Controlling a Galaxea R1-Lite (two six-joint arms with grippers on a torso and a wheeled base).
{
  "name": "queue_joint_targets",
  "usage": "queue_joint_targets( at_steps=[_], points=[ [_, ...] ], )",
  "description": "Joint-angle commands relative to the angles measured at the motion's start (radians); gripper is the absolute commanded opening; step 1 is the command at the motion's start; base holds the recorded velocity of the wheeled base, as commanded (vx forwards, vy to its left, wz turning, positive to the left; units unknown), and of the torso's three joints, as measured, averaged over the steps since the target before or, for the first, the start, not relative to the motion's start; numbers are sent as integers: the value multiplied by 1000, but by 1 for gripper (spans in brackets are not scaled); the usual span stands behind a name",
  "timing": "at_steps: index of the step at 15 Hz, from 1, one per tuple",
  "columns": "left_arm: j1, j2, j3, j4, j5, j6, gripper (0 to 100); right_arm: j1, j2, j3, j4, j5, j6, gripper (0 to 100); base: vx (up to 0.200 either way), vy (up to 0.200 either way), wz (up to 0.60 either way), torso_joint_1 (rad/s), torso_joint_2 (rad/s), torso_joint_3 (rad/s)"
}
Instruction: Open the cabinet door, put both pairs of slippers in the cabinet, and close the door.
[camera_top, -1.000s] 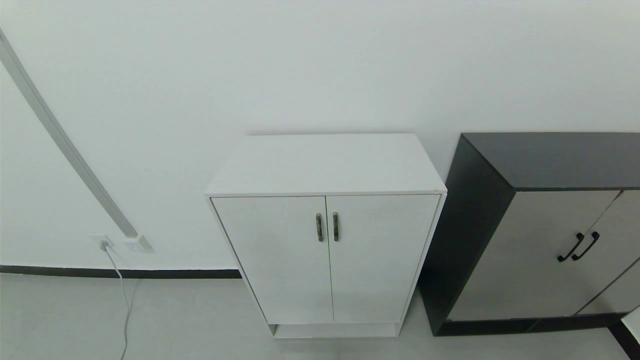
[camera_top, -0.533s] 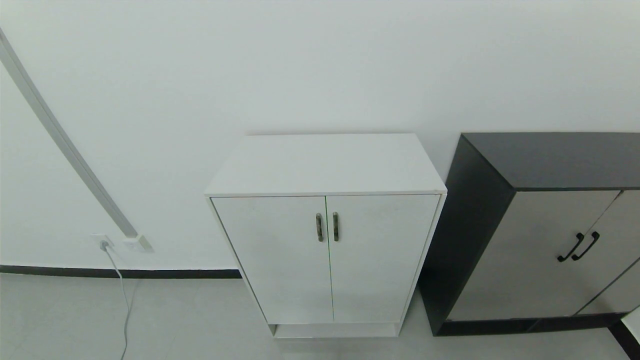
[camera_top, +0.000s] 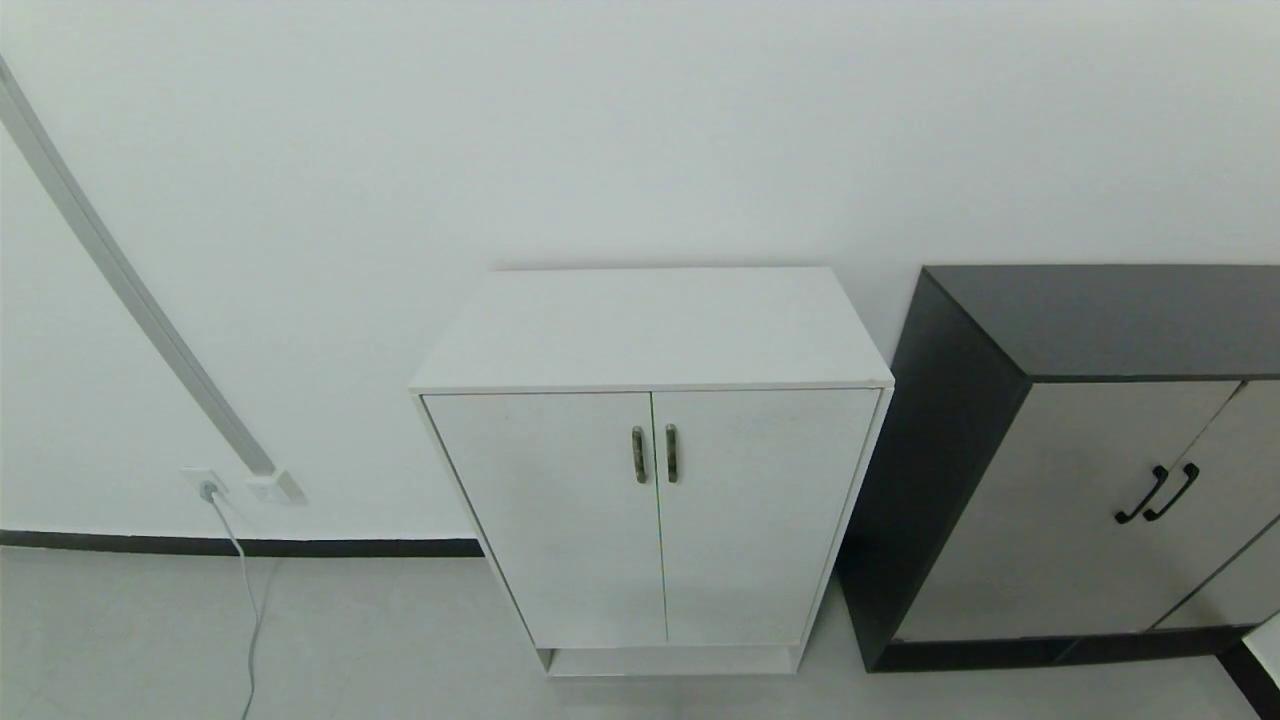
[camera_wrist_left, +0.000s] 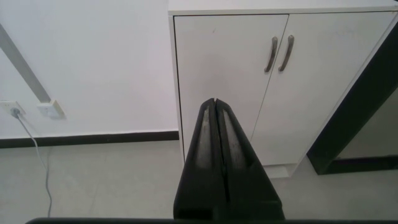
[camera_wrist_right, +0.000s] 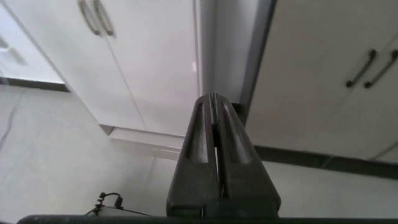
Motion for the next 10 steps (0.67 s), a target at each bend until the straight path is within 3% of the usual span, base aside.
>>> queue_joint_targets(
  at_steps=[1, 5, 10],
  points=[
    [0, 1, 0, 0, 0, 1, 0, -58, 20, 2, 0, -1, -1, 0, 0, 0, 0, 0, 0, 0],
    [0, 1, 0, 0, 0, 1, 0, -142, 11, 0, -2, -1, -2, 0, 0, 0, 0, 0, 0, 0],
    [0, 1, 0, 0, 0, 1, 0, -179, -37, 0, -2, -1, -2, 0, 0, 0, 0, 0, 0, 0]
  ],
)
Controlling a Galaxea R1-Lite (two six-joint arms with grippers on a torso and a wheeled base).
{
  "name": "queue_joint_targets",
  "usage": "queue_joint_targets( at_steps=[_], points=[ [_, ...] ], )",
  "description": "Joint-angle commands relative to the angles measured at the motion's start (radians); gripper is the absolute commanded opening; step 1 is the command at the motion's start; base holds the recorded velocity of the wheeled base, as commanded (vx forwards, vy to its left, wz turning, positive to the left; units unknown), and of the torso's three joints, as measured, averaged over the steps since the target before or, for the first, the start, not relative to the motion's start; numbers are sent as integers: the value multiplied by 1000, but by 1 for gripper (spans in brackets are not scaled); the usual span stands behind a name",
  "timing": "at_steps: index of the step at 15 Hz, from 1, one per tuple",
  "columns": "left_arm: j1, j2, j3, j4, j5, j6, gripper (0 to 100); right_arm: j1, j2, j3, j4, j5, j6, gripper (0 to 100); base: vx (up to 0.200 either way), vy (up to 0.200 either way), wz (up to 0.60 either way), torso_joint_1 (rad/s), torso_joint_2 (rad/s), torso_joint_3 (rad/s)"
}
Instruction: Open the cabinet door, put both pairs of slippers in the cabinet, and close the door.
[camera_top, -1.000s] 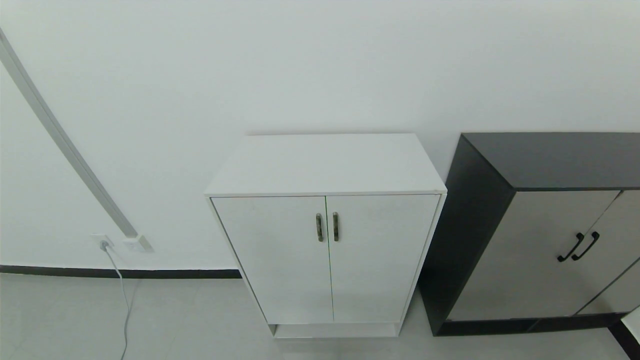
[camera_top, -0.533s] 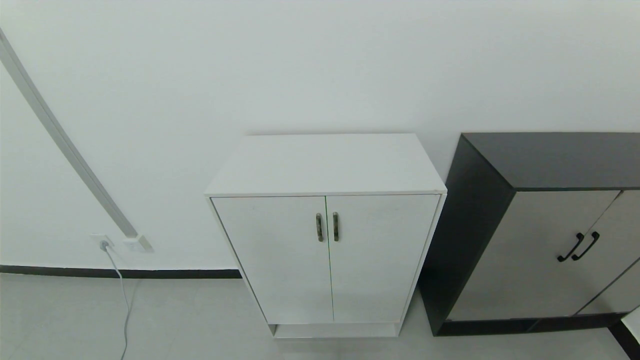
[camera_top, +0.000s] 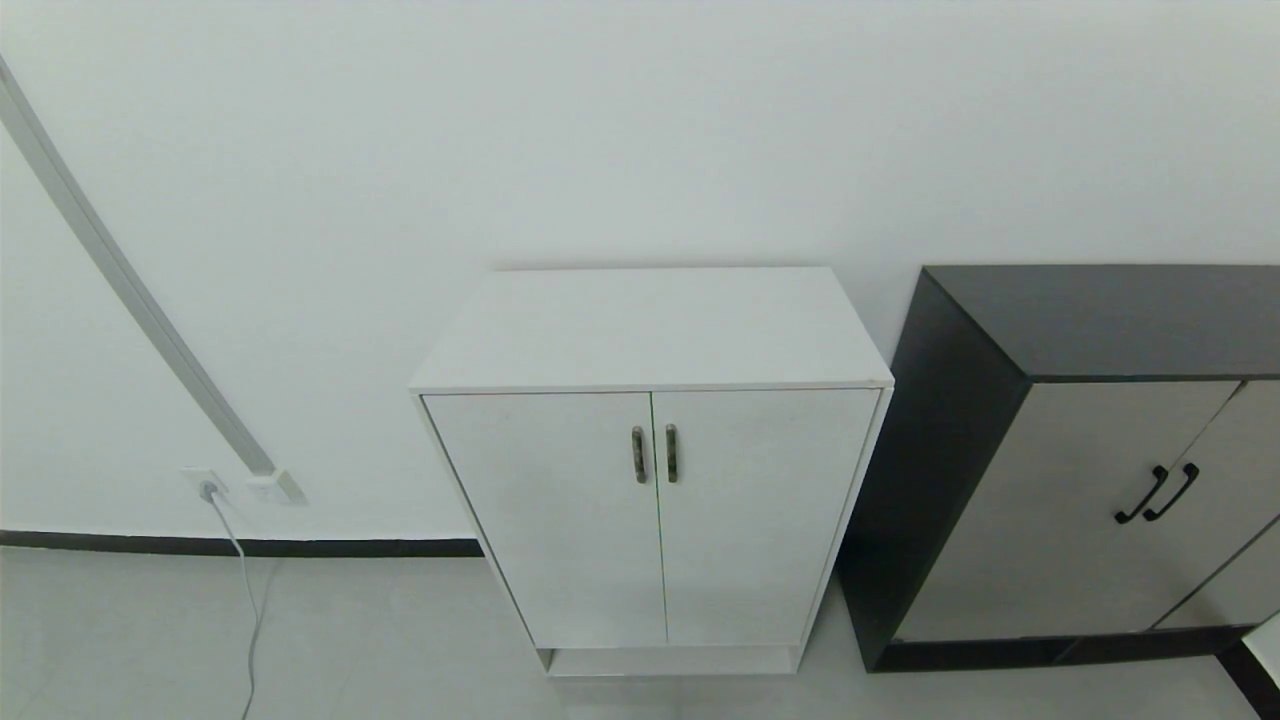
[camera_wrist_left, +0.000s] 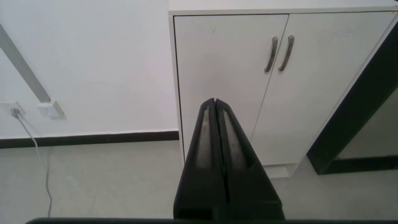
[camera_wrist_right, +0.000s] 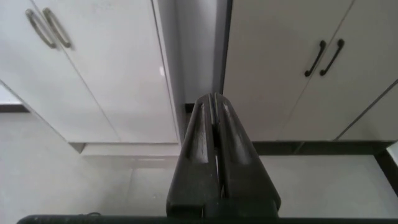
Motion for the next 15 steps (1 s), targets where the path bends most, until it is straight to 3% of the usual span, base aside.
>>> queue_joint_targets(
  at_steps=[1, 15],
  points=[
    [0, 1, 0, 0, 0, 0, 0, -27, -28, 0, 0, 1, 0, 0, 0, 0, 0, 0, 0, 0],
    [0, 1, 0, 0, 0, 0, 0, -32, -108, 4, -11, -27, 89, 0, 0, 0, 0, 0, 0, 0]
  ],
)
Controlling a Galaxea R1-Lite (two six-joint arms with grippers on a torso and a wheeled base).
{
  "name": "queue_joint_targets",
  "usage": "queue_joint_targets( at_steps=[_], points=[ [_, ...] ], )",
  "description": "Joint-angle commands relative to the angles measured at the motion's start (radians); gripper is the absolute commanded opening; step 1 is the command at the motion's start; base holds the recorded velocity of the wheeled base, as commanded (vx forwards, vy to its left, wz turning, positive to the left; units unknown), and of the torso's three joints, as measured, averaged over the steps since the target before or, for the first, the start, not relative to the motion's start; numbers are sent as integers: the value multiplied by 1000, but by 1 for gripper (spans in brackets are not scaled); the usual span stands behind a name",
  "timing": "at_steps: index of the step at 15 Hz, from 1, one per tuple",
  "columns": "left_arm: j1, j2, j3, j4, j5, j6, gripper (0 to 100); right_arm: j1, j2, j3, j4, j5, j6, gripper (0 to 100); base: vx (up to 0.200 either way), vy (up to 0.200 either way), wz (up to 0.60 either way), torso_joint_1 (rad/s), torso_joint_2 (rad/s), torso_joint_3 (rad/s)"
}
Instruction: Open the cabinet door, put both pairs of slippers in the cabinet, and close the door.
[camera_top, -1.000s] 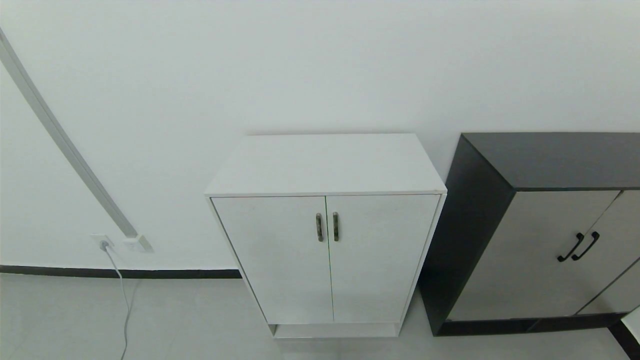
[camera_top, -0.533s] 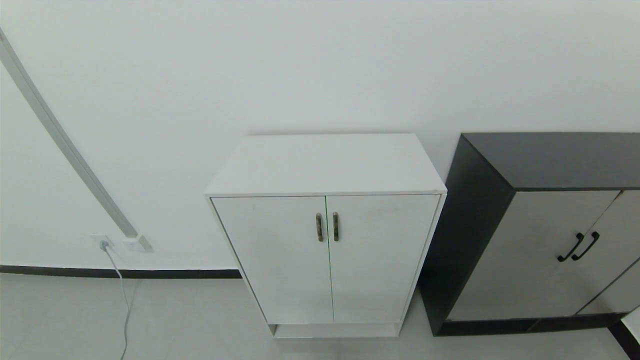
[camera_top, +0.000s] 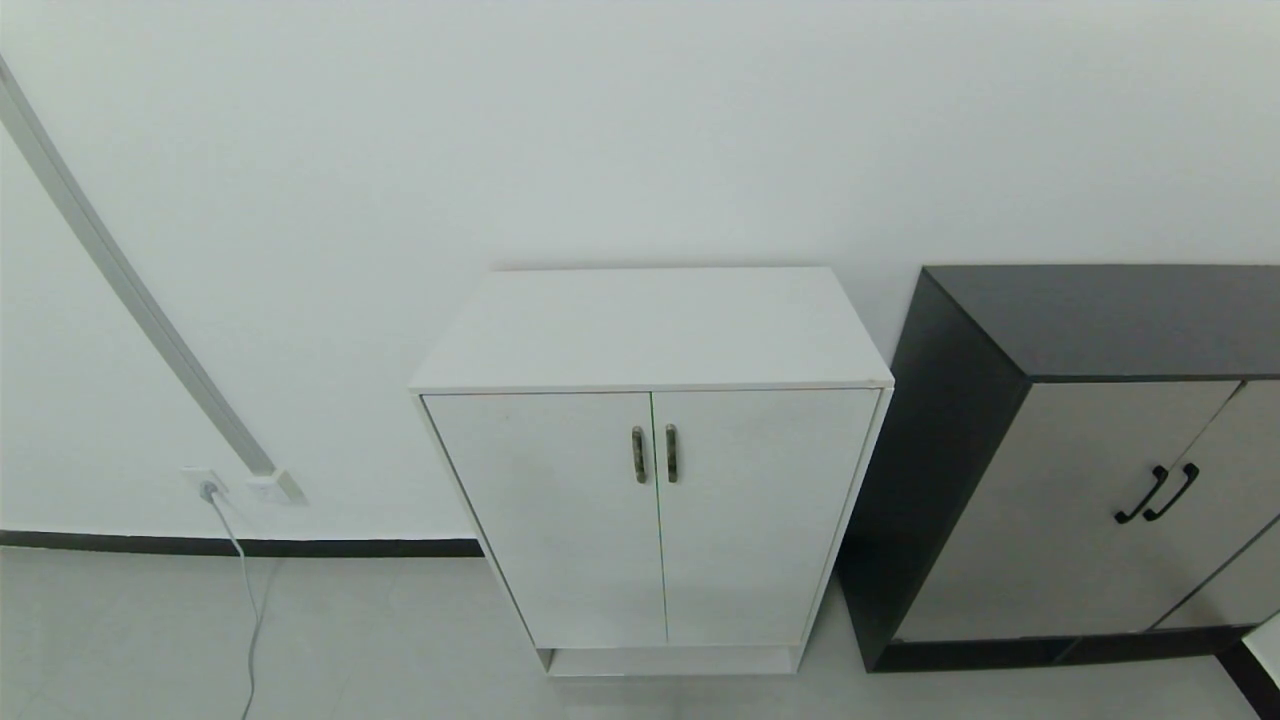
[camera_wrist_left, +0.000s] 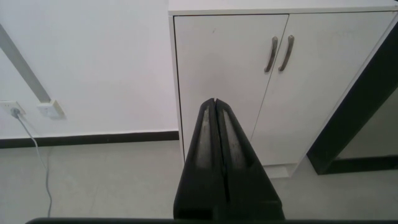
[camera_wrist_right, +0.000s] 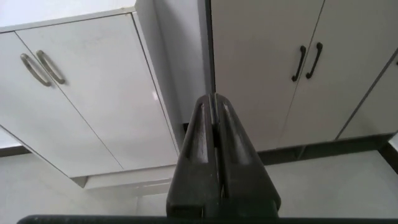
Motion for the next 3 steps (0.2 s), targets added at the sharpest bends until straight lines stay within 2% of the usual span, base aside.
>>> queue_joint_targets(
  at_steps=[1, 3],
  points=[
    [0, 1, 0, 0, 0, 0, 0, 0, 0, 0, -1, 2, -1, 0, 0, 0, 0, 0, 0, 0],
    [0, 1, 0, 0, 0, 0, 0, 0, 0, 0, -1, 5, -4, 0, 0, 0, 0, 0, 0, 0]
  ],
)
